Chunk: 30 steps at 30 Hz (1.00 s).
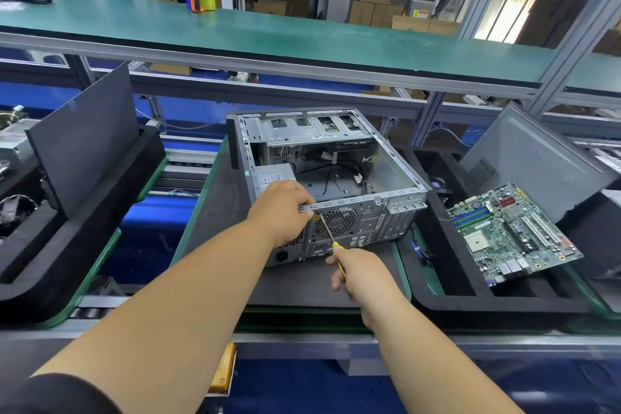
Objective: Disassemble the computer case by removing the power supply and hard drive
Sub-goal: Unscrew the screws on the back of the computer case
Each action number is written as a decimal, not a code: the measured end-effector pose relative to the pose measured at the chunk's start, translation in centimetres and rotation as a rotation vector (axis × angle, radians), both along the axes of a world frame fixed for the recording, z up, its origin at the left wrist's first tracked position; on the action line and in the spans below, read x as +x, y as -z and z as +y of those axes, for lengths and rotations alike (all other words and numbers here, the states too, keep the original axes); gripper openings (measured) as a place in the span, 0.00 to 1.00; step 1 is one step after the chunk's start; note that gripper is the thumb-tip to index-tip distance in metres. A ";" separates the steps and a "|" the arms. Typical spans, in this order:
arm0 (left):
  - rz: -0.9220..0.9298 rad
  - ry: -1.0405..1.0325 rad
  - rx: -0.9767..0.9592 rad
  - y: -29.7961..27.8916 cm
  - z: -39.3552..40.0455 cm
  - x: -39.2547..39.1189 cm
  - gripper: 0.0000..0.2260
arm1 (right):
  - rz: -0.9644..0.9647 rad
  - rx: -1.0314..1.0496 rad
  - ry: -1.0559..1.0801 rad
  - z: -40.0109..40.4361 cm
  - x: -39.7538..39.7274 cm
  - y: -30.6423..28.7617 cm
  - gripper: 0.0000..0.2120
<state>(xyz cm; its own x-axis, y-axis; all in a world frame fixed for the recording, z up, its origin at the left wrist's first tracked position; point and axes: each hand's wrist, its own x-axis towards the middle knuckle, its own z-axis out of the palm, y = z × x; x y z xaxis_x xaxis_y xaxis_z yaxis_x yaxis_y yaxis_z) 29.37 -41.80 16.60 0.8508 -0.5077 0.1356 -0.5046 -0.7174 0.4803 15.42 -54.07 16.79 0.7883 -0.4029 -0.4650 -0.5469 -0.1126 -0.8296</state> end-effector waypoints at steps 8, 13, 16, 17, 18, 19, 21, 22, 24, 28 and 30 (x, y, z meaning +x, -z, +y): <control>-0.003 0.005 0.002 0.1 0.0 0.0 0.11 | 0.016 0.402 0.117 -0.5 -0.2 0.2 0.15; -0.008 0.007 0.005 0.0 -0.1 0.0 0.09 | -0.079 -0.460 -0.063 -0.6 -1.0 -0.1 0.12; -0.017 0.011 0.009 0.1 -0.1 0.0 0.09 | -0.087 -0.977 -0.199 -0.3 -1.3 -0.1 0.09; -0.017 0.010 0.004 0.1 -0.1 0.0 0.09 | -0.111 -0.999 -0.217 -0.3 -1.3 0.1 0.09; -0.016 0.008 -0.002 0.2 -0.1 0.0 0.09 | -0.135 -0.954 -0.232 -0.4 -1.2 0.2 0.10; -0.015 0.007 -0.008 0.2 -0.1 0.0 0.08 | -0.144 -0.846 -0.230 -0.5 -1.0 0.2 0.11; -0.022 0.009 -0.005 0.3 0.0 -0.1 0.08 | -0.086 -0.336 -0.118 -0.8 -0.5 -0.1 0.15; -0.026 0.009 -0.001 0.3 -0.1 -0.1 0.09 | -0.032 -0.008 -0.019 -1.1 -0.3 -0.2 0.16; -0.030 0.008 0.002 0.2 -0.2 -0.1 0.09 | 0.004 0.442 0.105 -1.5 -0.1 -0.1 0.16; -0.031 0.005 0.001 0.1 -0.1 -0.1 0.09 | -0.035 0.447 0.127 -1.8 -0.2 0.4 0.14; -0.036 0.004 0.003 0.1 -0.1 -0.2 0.09 | -0.088 -0.048 0.015 -1.6 -0.5 0.3 0.13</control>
<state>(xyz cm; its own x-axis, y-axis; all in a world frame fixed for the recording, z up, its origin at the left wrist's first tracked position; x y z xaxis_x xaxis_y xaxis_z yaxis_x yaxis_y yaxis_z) 29.14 -41.94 16.48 0.8432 -0.5118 0.1645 -0.5246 -0.7164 0.4599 14.91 -55.66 16.51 0.8189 -0.4354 -0.3740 -0.4740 -0.1455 -0.8684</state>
